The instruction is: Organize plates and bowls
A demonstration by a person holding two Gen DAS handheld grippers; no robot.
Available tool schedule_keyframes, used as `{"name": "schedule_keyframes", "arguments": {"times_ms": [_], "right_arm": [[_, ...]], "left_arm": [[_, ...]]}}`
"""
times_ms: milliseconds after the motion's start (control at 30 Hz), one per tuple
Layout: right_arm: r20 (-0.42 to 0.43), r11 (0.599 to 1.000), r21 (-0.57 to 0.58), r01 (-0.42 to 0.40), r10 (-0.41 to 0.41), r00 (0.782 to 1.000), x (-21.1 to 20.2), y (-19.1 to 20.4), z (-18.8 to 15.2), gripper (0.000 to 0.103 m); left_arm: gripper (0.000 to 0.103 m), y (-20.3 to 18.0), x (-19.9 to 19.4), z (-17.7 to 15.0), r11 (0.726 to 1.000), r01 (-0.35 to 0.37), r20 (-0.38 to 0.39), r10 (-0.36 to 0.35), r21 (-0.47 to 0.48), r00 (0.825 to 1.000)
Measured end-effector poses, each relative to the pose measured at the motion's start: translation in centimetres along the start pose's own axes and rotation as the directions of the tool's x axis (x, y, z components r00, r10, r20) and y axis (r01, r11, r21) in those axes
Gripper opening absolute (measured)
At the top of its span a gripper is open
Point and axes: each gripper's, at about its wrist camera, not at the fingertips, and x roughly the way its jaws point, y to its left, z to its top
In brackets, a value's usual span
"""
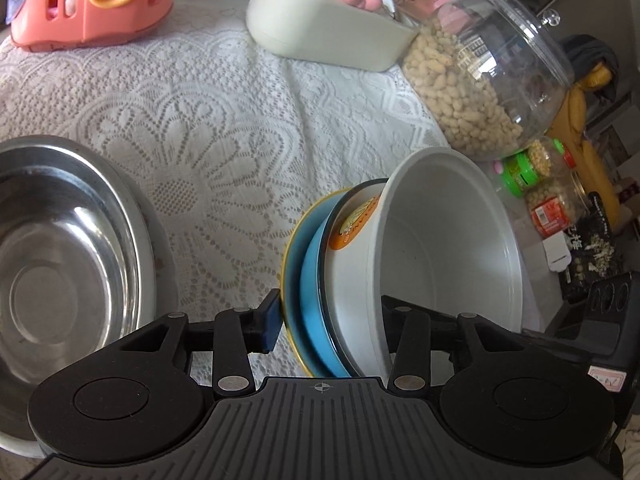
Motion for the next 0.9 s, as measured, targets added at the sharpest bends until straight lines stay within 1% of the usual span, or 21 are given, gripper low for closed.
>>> {"name": "schedule_keyframes", "arguments": {"times_ms": [100,233,267,367,433,500,567,600,667,733,833,867,900], "right_arm": [[0.001,1.0,-0.015,0.006,-0.006,1.0,-0.1,0.6,-0.4,0.071],[-0.001,0.999,-0.02,0.036,-0.036,0.999,-0.2,1.4,-0.8,0.071],[-0.009,0.999,-0.014,0.041,-0.041,0.999,-0.1,1.4,-0.9,0.071],[-0.038,0.999,-0.009,0.052,-0.052,0.998,-0.1,2.0,-1.6,0.071],[-0.065,0.999,-0.012,0.045,-0.046,0.997,-0.2,2.6,-2.3,0.071],[-0.089,0.999,-0.037,0.03,-0.033,0.995,-0.5,3.5,-3.3,0.071],[-0.104,0.997,-0.074,0.017,-0.025,0.994,-0.6,4.3,-4.1,0.071],[-0.109,0.996,-0.087,0.022,-0.031,0.994,-0.5,4.6,-4.4,0.07],[-0.093,0.995,-0.094,0.035,-0.044,0.995,-0.4,4.7,-4.6,0.07],[-0.064,0.997,-0.074,0.035,-0.04,0.997,-0.5,4.4,-4.2,0.07],[-0.027,0.996,-0.045,0.073,-0.074,0.997,-0.5,3.5,-3.5,0.071],[-0.022,0.996,-0.031,0.085,-0.086,0.996,-0.4,2.9,-3.3,0.071],[-0.018,0.997,-0.012,0.08,-0.08,0.997,-0.4,2.3,-3.2,0.077]], "left_arm": [[0.045,0.5,0.4,0.0,1.0,0.014,-0.014,-0.014,-0.022,1.0],[0.044,-0.2,-0.7,-0.6,0.999,-0.021,0.007,0.02,0.048,1.0],[0.045,-0.4,-1.0,-0.8,0.998,-0.026,0.014,0.025,0.063,1.0],[0.044,-0.2,-2.1,-1.6,0.996,-0.043,0.007,0.042,0.08,0.999],[0.044,0.0,-3.2,-2.6,0.993,-0.065,-0.003,0.065,0.094,0.998],[0.044,0.3,-4.0,-3.4,0.99,-0.085,-0.009,0.087,0.109,0.996],[0.043,1.1,-4.3,-4.0,0.992,-0.078,-0.018,0.08,0.099,0.997],[0.043,1.4,-4.4,-4.2,0.994,-0.063,-0.012,0.064,0.092,0.998],[0.045,1.7,-4.5,-4.0,0.995,-0.048,-0.01,0.049,0.084,0.999],[0.045,1.5,-4.5,-4.0,0.994,-0.057,-0.004,0.058,0.096,0.998],[0.046,1.1,-4.4,-4.0,0.991,-0.07,-0.005,0.071,0.113,0.997],[0.048,1.1,-4.4,-3.9,0.991,-0.07,-0.006,0.071,0.116,0.997],[0.05,0.9,-4.4,-3.9,0.991,-0.059,-0.004,0.06,0.118,0.998]]}}
